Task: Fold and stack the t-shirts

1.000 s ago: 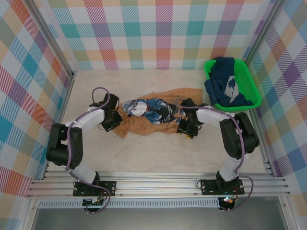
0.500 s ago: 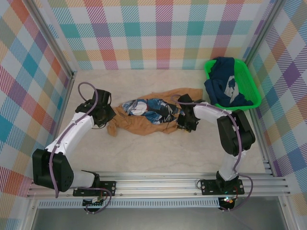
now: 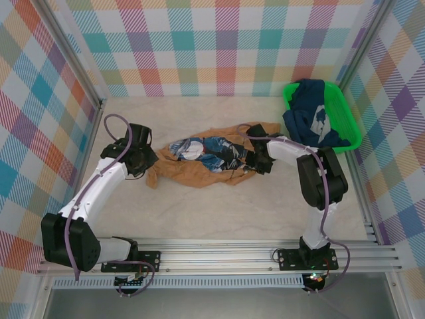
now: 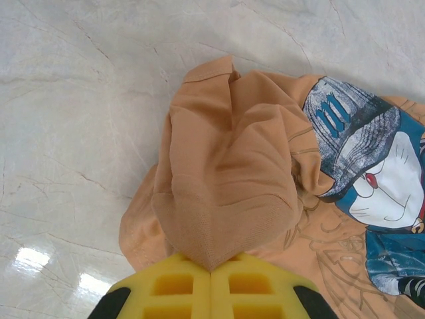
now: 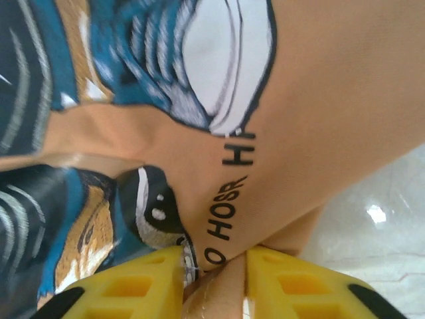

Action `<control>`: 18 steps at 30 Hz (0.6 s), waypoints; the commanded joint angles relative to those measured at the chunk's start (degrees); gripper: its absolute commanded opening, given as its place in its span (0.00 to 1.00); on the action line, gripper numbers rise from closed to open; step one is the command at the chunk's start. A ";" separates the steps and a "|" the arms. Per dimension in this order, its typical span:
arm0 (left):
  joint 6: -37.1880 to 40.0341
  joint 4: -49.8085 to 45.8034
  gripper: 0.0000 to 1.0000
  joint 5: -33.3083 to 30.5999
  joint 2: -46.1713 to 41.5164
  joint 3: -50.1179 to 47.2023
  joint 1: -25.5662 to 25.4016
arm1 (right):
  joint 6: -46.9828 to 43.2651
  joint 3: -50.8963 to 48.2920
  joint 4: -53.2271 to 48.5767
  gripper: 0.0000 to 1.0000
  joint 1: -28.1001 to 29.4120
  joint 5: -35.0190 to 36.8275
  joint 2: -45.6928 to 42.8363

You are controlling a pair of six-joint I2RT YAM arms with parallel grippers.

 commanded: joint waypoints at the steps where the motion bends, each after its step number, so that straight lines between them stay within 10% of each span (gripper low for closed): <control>1: -0.06 -2.34 0.00 -0.49 -1.68 1.71 1.01 | -0.66 1.95 -1.69 0.20 -0.43 1.63 1.08; 8: 0.48 -2.83 0.00 -1.65 -2.03 2.05 1.02 | -0.68 -0.14 -3.53 0.00 -0.43 3.98 -7.47; 18: 2.04 -5.57 0.00 -5.27 -7.77 2.42 0.98 | -4.70 -3.38 -11.87 0.00 -0.43 3.72 -20.08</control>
